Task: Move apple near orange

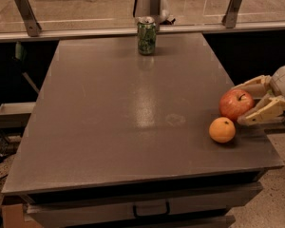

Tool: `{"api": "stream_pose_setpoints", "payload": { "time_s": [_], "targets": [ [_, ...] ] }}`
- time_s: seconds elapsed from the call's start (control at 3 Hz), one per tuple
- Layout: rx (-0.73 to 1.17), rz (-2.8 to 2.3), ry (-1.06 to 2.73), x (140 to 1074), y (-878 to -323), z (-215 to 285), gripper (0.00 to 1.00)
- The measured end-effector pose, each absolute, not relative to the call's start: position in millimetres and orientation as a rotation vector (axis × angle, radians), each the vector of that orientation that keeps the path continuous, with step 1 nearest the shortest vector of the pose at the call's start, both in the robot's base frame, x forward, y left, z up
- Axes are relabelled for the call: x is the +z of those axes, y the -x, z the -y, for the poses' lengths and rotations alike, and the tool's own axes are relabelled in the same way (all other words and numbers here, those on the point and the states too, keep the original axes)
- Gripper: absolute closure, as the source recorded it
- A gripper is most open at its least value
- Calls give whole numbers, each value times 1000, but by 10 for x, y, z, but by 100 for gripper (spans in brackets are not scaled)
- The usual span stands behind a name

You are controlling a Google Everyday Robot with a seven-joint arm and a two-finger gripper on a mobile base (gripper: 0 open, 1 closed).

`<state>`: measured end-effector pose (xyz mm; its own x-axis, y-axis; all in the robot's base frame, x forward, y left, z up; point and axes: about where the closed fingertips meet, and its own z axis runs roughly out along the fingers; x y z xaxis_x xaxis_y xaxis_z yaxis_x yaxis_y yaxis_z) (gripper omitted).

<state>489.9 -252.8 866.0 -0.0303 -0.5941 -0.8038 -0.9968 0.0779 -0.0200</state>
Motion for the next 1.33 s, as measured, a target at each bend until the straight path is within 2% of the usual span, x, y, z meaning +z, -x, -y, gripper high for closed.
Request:
{"api": "stream_pose_setpoints", "payload": {
  "time_s": [0.67, 1.0, 1.33],
  "targets": [
    [797, -1692, 1600, 8547, -4902, 2500, 13],
    [800, -1694, 1595, 8499, -4874, 2492, 0],
    [791, -1699, 1589, 8502, -4848, 2508, 0]
  ]
}}
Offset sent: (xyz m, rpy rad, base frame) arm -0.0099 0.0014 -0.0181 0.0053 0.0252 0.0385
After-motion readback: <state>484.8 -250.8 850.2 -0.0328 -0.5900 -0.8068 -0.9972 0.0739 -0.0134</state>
